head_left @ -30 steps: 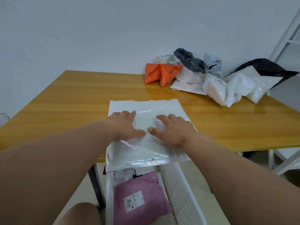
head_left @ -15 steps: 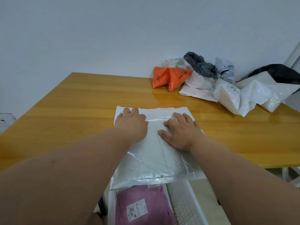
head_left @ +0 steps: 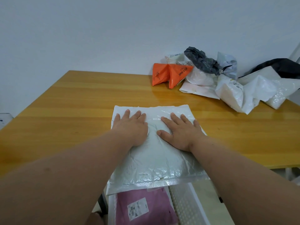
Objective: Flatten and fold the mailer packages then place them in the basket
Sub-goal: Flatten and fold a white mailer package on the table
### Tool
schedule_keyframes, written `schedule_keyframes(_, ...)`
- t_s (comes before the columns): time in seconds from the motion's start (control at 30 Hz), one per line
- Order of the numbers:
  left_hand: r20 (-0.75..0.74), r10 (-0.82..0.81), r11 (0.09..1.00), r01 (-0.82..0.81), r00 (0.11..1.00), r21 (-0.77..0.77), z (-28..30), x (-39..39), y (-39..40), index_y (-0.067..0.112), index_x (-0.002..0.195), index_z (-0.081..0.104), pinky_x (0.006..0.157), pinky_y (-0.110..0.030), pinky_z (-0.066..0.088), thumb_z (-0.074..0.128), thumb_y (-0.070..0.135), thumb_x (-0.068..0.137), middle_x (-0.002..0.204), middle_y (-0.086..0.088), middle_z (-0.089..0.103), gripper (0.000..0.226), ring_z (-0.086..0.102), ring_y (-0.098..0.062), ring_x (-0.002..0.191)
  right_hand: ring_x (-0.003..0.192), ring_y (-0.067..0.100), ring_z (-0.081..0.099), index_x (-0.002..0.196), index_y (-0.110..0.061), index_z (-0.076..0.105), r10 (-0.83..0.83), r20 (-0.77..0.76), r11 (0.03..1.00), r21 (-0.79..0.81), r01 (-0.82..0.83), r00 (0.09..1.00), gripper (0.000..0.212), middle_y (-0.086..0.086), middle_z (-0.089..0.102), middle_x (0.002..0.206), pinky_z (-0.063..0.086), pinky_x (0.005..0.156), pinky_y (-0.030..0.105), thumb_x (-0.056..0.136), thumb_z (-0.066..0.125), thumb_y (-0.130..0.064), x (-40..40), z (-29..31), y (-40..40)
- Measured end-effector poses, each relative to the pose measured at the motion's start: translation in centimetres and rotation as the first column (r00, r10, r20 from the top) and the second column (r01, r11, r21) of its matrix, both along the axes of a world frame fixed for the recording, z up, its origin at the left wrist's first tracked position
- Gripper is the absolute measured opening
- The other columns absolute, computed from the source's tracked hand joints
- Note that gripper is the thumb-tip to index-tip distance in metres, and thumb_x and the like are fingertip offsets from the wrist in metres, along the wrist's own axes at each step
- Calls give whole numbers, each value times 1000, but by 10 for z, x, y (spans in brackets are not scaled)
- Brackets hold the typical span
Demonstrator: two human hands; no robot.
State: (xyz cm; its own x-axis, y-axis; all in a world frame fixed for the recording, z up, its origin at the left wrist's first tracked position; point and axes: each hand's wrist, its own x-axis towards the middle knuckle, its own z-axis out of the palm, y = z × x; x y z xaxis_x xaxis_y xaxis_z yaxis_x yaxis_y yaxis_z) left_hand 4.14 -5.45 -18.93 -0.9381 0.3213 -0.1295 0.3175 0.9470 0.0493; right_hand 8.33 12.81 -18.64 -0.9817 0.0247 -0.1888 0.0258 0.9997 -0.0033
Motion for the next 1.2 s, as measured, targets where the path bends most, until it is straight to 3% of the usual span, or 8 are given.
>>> schedule_keyframes(0.17, 22, -4, 1000, 4, 1000, 0, 2, -3, 0, 27, 157, 5, 119, -56, 5, 13, 39, 103, 164, 10, -1, 56, -3, -29, 151, 151, 22, -2, 151, -51, 5, -16, 31, 1000, -9, 17, 999, 73, -10, -3, 164, 1, 118, 59, 86, 18, -81, -2, 4, 0)
schedule_keyframes(0.37, -18, 13, 999, -13, 1000, 37, 12, -10, 2, 30, 138, 42, 105, -53, 29, 24, 36, 98, 148, 6, 38, 44, 32, -27, 134, 143, 25, 26, 146, -46, 26, -57, 1, 998, -31, 57, 998, 74, -7, 26, 155, 26, 111, 58, 83, 20, -84, -13, 17, -3)
schedule_keyframes(0.47, -83, 29, 999, -25, 996, 40, 13, -8, 4, 30, 133, 44, 99, -53, 31, 17, 46, 101, 142, 6, 42, 45, 36, -27, 129, 143, 26, 26, 150, -43, 18, -102, -58, 995, -30, 100, 993, 77, -5, 25, 156, 26, 109, 58, 84, 15, -83, -17, 15, -5)
schedule_keyframes(0.63, -112, 14, 999, -18, 994, -34, 6, -11, 6, 33, 150, 23, 103, -53, 25, 13, 54, 97, 154, 8, 27, 58, 25, -27, 136, 140, 28, 22, 151, -45, 20, -55, -75, 996, 62, 60, 996, 76, 1, 27, 151, 24, 111, 56, 84, 14, -81, -22, 9, -6)
schedule_keyframes(0.7, -134, -25, 997, 15, 991, -81, 8, -14, 6, 32, 148, 28, 106, -54, 20, 13, 53, 96, 153, 5, 28, 58, 23, -28, 136, 141, 29, 20, 150, -45, 20, -39, -86, 997, 62, 44, 996, 76, 2, 25, 152, 20, 114, 54, 84, 14, -81, -22, 7, -5)
schedule_keyframes(0.87, -79, -2, 998, -3, 997, -62, 2, -18, 5, 37, 153, 17, 115, -61, -9, 11, 56, 96, 163, 2, 4, 60, -5, -30, 149, 150, 31, -13, 150, -49, 17, -56, -35, 998, -7, 56, 998, 76, 1, -12, 164, -1, 118, 59, 82, 15, -84, -27, 1, -1)
schedule_keyframes(0.97, 36, 32, 999, -31, 999, -20, 4, -23, 4, 41, 154, 5, 116, -61, -10, 10, 58, 97, 164, 5, -11, 60, -16, -31, 149, 151, 32, -5, 150, -48, 15, -58, -13, 998, 4, 59, 998, 79, 1, -4, 165, 4, 117, 60, 80, 14, -85, -32, 1, 0)
schedule_keyframes(1.2, 78, 47, 998, -43, 996, -48, 5, -25, 7, 43, 153, 0, 114, -64, -9, 9, 59, 97, 164, 9, -10, 59, -16, -31, 149, 151, 30, 0, 150, -50, 9, -57, 46, 998, 5, 56, 997, 81, -2, -2, 165, 8, 117, 59, 79, 16, -87, -37, 5, 3)
